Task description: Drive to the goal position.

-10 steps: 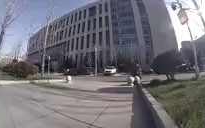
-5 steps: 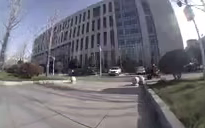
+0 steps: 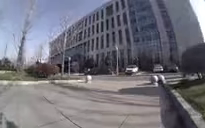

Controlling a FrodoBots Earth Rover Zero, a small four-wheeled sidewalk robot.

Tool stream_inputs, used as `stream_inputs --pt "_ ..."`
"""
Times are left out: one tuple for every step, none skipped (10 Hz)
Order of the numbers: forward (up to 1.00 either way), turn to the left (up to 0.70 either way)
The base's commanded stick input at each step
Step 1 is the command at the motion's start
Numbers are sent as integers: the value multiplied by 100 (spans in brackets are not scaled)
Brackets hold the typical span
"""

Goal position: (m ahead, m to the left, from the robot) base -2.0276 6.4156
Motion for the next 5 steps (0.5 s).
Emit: stream_inputs --pt "70 35" --pt "70 35" --pt "70 35" --pt "70 35" --pt "70 35"
